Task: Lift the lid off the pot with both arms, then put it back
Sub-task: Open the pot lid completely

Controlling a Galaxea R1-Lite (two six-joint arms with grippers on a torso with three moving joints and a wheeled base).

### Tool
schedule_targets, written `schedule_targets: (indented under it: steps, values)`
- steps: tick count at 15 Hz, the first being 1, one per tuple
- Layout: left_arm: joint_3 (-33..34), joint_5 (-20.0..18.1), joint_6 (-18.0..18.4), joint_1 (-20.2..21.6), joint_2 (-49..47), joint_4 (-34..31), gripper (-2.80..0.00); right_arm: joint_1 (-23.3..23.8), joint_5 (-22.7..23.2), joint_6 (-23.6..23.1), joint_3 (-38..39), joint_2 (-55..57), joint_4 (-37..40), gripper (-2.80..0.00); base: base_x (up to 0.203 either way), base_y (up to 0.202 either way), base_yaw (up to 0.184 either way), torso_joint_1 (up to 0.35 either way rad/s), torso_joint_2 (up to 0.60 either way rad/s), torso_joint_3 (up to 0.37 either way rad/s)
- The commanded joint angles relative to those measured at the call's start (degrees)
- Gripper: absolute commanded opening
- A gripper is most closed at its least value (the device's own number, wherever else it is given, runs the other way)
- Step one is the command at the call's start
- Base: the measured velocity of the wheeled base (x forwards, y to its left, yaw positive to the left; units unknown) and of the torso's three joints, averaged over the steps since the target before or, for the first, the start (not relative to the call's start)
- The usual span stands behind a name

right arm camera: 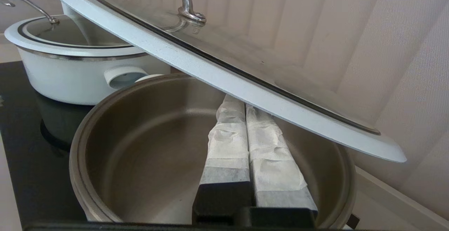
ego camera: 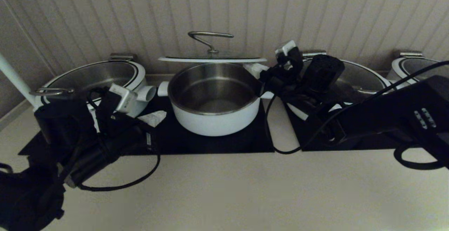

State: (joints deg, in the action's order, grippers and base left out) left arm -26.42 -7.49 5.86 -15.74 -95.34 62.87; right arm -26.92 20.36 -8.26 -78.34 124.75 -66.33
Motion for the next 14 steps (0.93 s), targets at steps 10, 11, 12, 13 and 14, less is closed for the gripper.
schedule_targets:
  steps: [10, 11, 12, 13, 14]
  values:
    - [18.2, 1.3, 1.1, 9.8, 19.5, -0.1, -2.8, 0.0, 0.1, -0.1, -2.6, -0.3, 0.9, -2.8, 0.0, 0.0, 0.0, 0.0, 0.0, 0.0]
    - [20.0, 1.3, 1.3, 10.8, 21.5, -0.1, -2.8, 0.0, 0.1, -0.1, -2.6, -0.4, 0.9, -2.8, 0.0, 0.0, 0.0, 0.0, 0.0, 0.0]
    - [22.0, 1.3, 1.5, 12.8, 23.6, -0.2, -2.8, 0.0, 0.1, -0.1, -2.6, -0.5, 0.9, -2.8, 0.0, 0.0, 0.0, 0.0, 0.0, 0.0]
    - [24.0, 1.3, 1.6, 14.4, 25.4, -0.2, -2.8, 0.0, 0.1, -0.1, -2.6, -0.6, 0.9, -2.8, 0.0, 0.0, 0.0, 0.0, 0.0, 0.0]
    - [26.0, 1.3, 1.6, 15.5, 27.2, -0.5, -2.8, 0.0, 0.1, -0.1, -2.6, -0.6, 0.9, -2.8, 0.0, 0.0, 0.0, 0.0, 0.0, 0.0]
